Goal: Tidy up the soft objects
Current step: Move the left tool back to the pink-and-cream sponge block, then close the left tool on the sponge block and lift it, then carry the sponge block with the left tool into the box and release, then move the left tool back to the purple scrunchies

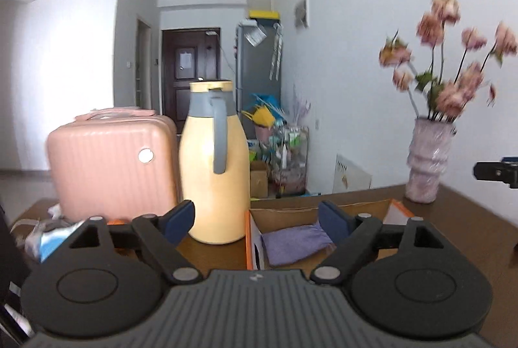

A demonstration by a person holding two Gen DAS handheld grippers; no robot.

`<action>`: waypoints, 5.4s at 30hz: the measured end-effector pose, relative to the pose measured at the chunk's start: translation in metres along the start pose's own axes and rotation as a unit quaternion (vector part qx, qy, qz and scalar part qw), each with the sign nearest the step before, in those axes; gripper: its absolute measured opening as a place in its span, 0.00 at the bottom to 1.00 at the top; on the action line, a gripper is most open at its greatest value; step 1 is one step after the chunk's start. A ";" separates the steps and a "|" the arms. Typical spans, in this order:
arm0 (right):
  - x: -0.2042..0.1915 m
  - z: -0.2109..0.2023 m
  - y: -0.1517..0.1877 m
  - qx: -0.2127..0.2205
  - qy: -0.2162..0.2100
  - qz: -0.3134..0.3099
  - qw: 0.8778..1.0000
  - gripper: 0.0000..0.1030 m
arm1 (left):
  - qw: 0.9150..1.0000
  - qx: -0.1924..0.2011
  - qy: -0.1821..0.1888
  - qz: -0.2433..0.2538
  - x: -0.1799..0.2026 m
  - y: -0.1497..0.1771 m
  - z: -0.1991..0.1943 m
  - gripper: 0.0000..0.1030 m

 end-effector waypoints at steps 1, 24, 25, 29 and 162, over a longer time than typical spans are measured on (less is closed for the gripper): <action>0.002 -0.021 0.004 0.021 -0.001 -0.001 1.000 0.91 | 1.000 0.006 -0.003 -0.009 0.001 0.004 -0.016 0.83; -0.011 -0.270 0.231 0.086 -0.056 -0.076 0.992 1.00 | 0.998 0.062 -0.017 0.029 0.087 0.178 -0.265 1.00; -0.013 -0.273 0.235 0.086 -0.057 -0.080 0.991 1.00 | 0.997 0.066 -0.012 0.023 0.087 0.178 -0.266 1.00; -0.018 -0.272 0.240 0.081 -0.060 -0.086 0.991 1.00 | 0.998 0.056 0.003 0.011 0.089 0.177 -0.254 1.00; -0.004 -0.216 0.125 0.098 -0.072 -0.028 0.992 0.81 | 0.997 0.051 -0.056 0.000 0.052 0.122 -0.214 0.94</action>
Point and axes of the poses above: each gripper's, at about its wrist camera, not at the fingertips, and z roughly the way its jaws point, x to its right, y to its underside, the point moved 4 cm from there along z, roughly the way its jaws point, and after that the axes turned 14 degrees about z, right-handed, at the moved point
